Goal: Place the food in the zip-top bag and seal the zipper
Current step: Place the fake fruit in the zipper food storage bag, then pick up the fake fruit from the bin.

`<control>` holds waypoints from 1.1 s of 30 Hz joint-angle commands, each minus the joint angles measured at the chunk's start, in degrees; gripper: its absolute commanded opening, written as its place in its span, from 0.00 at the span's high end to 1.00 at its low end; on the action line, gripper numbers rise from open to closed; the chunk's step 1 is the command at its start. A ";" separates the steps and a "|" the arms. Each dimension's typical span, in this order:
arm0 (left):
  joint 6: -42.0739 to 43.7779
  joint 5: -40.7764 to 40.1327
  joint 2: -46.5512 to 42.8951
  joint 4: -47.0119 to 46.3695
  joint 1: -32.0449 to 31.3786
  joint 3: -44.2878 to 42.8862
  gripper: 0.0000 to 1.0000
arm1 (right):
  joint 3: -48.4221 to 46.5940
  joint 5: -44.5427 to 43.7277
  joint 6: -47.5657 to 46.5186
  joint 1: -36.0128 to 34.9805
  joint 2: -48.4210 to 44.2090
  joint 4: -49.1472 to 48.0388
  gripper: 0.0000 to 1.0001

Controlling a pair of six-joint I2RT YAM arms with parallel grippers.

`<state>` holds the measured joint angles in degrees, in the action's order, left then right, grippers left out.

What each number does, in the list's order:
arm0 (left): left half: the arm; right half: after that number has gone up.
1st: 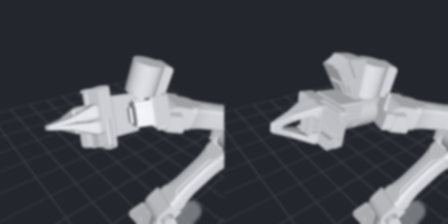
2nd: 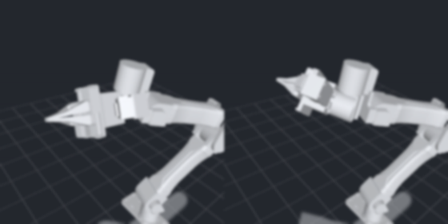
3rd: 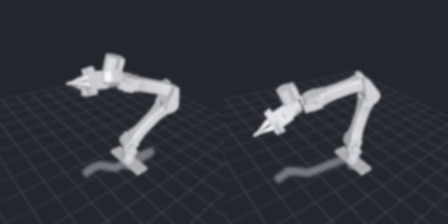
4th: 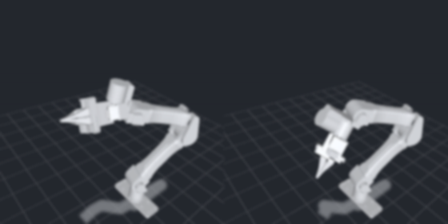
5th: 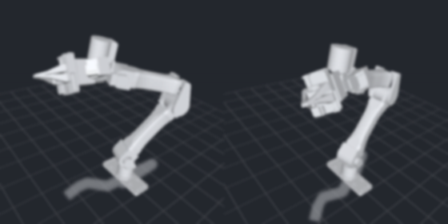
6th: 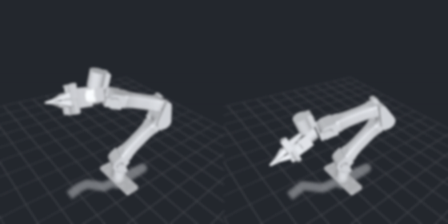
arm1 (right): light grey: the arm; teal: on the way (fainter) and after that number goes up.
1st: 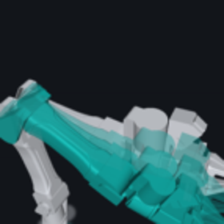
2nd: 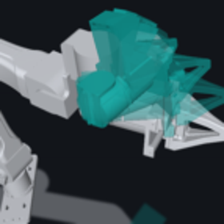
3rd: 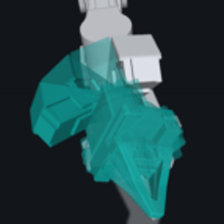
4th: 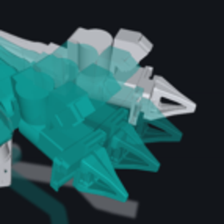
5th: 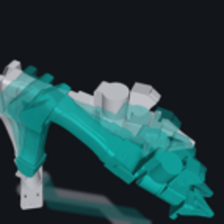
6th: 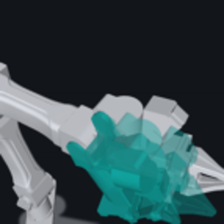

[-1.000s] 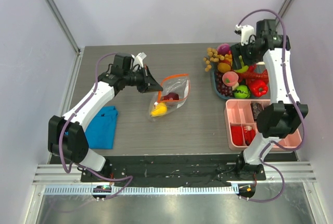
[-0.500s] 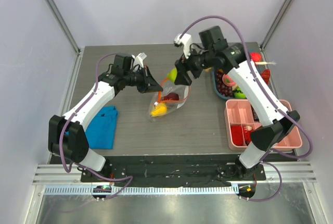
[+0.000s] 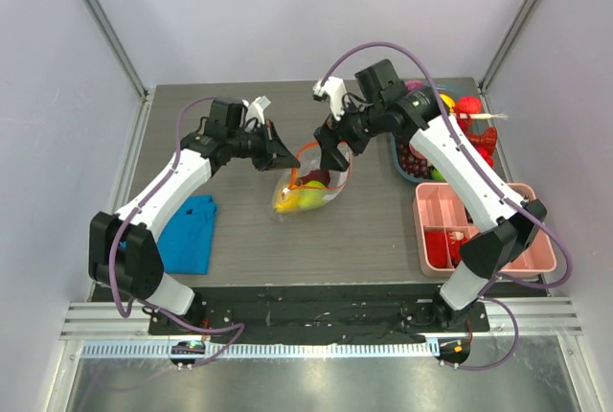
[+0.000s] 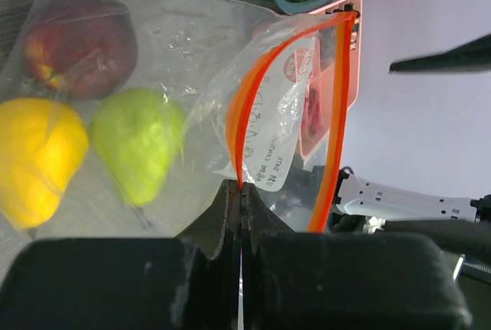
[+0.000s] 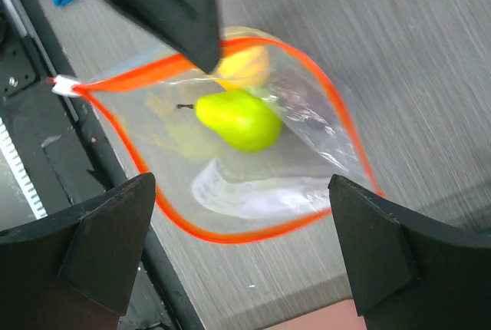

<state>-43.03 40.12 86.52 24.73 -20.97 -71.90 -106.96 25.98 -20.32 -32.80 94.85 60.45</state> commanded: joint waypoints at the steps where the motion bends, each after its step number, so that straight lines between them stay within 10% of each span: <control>1: 0.84 0.22 -0.30 -0.21 -0.21 -2.46 1.00 | -3.08 1.00 3.43 8.25 -1.86 -1.47 0.00; 10: 0.49 0.49 -0.30 -0.82 -0.30 -2.81 1.00 | 1.48 -9.61 0.55 29.61 1.30 -0.24 0.00; 33: 0.66 0.49 0.31 -0.56 -0.21 -2.55 1.00 | 8.16 -25.53 0.10 31.13 15.01 -11.31 0.00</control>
<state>-43.03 40.05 86.52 24.71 -20.99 -72.31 -98.41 3.27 -20.82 -1.06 109.65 53.10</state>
